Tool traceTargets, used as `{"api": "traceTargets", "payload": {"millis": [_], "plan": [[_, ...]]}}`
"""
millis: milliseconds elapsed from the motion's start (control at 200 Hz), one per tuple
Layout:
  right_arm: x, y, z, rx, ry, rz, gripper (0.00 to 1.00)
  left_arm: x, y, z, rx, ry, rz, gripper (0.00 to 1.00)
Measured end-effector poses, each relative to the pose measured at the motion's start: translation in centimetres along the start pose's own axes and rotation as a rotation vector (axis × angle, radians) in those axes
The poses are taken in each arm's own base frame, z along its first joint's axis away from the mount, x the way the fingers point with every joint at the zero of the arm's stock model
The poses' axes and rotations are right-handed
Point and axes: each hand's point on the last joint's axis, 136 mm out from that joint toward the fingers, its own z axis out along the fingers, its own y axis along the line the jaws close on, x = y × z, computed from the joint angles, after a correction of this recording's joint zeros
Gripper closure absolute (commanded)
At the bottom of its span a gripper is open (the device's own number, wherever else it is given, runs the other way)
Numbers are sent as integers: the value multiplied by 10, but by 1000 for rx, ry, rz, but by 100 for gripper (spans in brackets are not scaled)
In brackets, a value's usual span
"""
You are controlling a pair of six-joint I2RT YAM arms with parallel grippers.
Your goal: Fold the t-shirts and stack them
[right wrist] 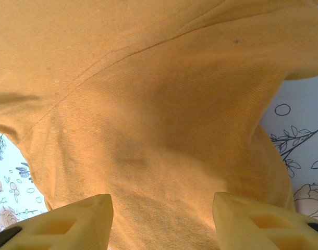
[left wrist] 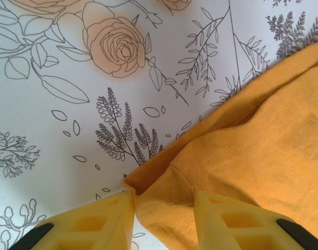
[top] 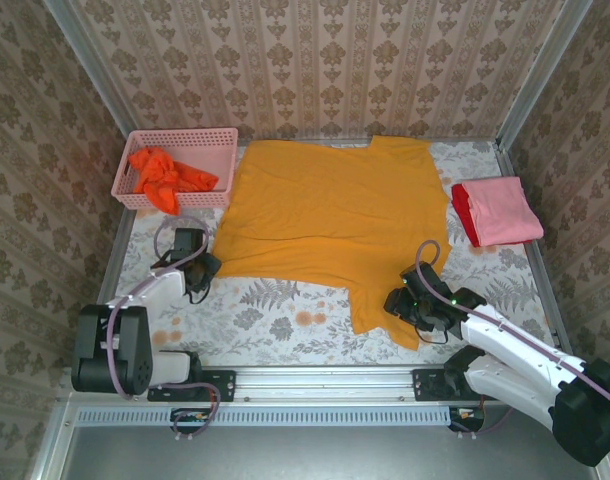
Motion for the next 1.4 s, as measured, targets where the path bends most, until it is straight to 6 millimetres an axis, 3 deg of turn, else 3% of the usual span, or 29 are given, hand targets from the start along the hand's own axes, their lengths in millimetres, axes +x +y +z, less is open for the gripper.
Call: {"api": "traceTargets", "payload": {"millis": [170,285,515,765,1035,1155,1400], "plan": [[-2,-2,-3,4,-13,1,46,4,1,7,-6,19,-19,82],[-10,-6,-11,24,-42,8,46,3,-1,7,2,19,-28,100],[-38,-19,-29,72,-129,79,49,2,4,6,7,9,-50,100],[-34,-36,-20,103,-92,123,66,1,2,4,17,2,-51,100],[-27,-34,-4,92,-33,95,65,2,4,4,14,4,-51,100],[-24,-34,3,96,-6,90,57,2,4,4,14,4,-51,100],[-20,-36,-1,88,-9,85,54,2,4,4,14,5,-51,100]]}}
